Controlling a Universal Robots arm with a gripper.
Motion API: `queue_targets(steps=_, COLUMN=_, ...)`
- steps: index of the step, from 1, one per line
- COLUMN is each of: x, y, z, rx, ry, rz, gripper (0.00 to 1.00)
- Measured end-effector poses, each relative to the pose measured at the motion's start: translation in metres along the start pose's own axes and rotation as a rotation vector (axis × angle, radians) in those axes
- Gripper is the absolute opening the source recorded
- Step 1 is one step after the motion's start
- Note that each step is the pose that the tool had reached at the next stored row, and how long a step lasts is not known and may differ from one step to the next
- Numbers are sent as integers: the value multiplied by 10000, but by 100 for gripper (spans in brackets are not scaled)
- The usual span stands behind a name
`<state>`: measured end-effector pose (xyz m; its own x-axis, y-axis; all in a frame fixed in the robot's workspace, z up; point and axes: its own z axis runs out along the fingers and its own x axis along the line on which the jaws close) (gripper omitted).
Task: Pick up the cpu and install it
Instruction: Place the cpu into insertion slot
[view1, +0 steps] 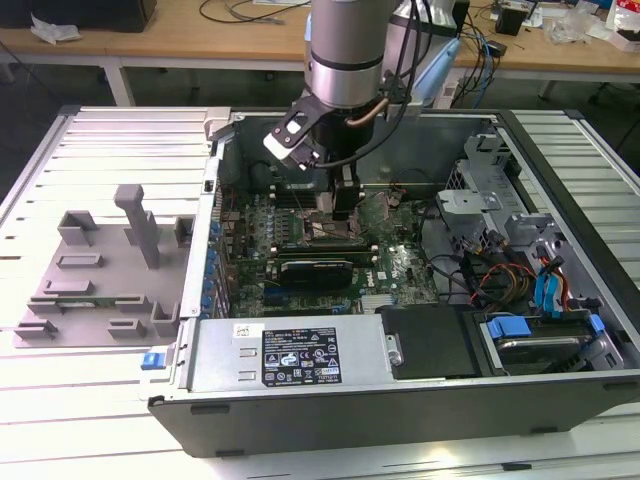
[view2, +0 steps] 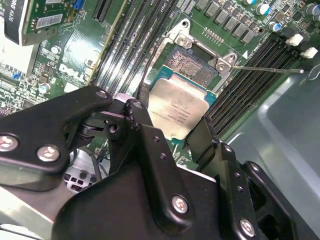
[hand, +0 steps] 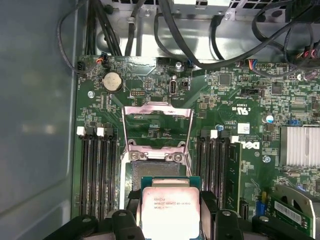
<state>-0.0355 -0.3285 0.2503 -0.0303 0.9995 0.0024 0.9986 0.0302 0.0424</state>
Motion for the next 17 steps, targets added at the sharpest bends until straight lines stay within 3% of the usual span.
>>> queue_targets(steps=9, x=71, y=-12, z=295, rx=0, ry=-9, rz=-12, gripper=55)
queue_targets(steps=15, x=76, y=-42, z=421, rx=0, ry=-11, rz=-12, gripper=55)
queue_targets(steps=17, x=76, y=-43, z=427, rx=1, ry=-13, rz=-14, gripper=55)
